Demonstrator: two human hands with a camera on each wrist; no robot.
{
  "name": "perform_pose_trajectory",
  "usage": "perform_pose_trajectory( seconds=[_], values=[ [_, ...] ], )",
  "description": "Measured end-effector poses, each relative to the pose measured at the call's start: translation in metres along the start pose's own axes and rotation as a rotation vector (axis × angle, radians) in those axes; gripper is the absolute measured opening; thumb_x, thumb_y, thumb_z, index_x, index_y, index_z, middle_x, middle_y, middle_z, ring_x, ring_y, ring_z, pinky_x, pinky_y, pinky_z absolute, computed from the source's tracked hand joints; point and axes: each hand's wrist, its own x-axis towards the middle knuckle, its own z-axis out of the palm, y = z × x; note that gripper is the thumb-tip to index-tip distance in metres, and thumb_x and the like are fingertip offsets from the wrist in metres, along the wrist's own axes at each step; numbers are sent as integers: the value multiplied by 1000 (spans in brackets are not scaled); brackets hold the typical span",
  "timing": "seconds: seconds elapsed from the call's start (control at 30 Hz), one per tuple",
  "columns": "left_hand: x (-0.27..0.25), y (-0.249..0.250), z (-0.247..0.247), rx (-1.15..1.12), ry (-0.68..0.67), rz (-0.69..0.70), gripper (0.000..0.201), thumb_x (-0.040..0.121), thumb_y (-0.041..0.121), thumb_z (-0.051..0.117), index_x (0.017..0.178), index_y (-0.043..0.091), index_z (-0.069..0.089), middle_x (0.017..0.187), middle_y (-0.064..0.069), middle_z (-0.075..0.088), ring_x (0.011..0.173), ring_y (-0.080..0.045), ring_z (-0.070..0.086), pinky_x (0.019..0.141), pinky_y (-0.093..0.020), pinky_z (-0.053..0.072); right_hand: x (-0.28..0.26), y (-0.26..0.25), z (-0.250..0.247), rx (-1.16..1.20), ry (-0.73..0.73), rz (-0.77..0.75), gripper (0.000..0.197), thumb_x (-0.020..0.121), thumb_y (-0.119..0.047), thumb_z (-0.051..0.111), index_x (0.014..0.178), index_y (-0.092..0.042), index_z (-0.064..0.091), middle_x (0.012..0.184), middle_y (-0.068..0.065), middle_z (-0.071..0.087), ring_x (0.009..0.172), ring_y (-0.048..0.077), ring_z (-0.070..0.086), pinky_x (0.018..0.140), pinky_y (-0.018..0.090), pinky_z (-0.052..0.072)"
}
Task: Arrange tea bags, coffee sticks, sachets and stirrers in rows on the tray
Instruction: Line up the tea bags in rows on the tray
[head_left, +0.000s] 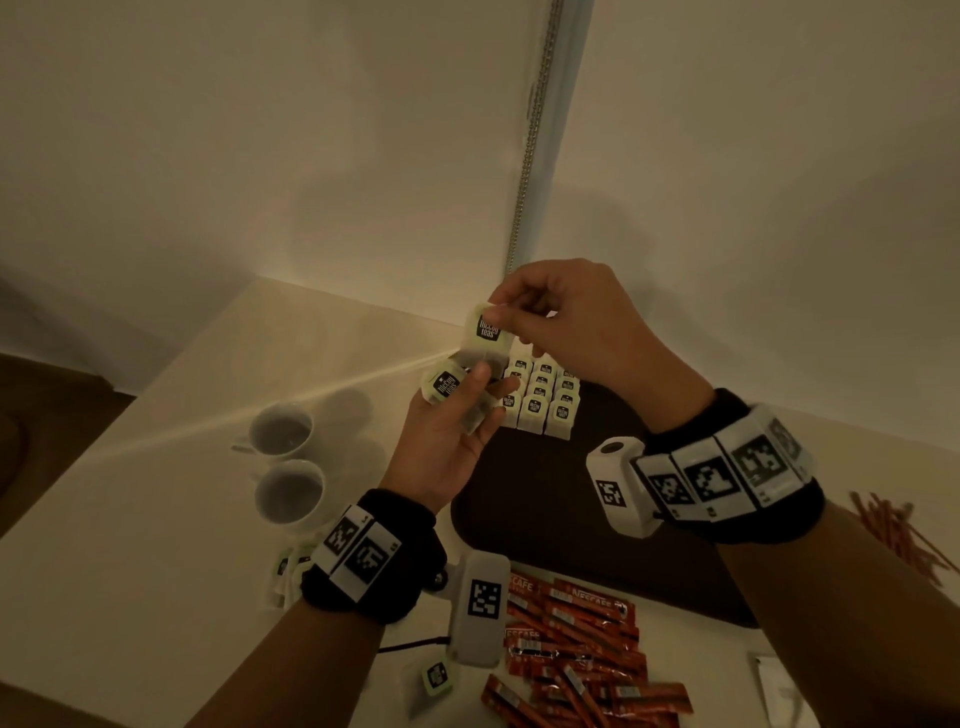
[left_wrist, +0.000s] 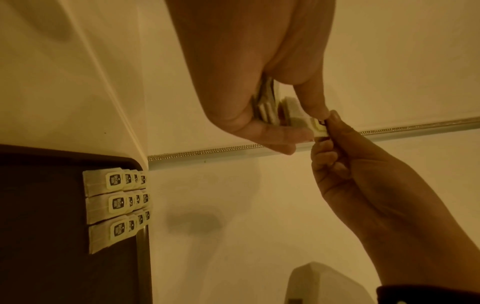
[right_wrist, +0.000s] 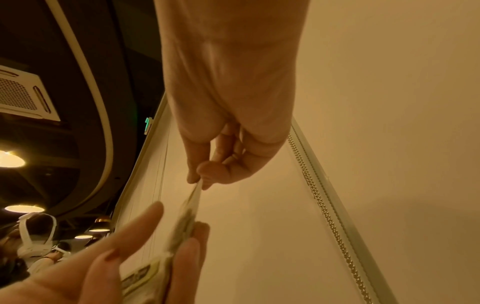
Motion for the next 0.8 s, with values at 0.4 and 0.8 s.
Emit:
perform_pose_trajectory(
  seconds=[0.4,0.8],
  values=[
    [8,-12,-10,96,45,-97,30,82,34,58,106,16,62,91,2,73,79,-13,70,59,-20,54,3,27,10,-12,8,11,12,82,-27,71,80,-16,69,67,-4,64,57,3,56,55,8,42],
    [36,22,-57,-52,254,-44,53,95,54,33,107,11,60,101,-16,72,95,-33,69,71,-34,59,-10,179,78,-118,-374,531,18,92,-11,56,108,-6,62,100,8,62,79,14,61,71,22,53]
  ],
)
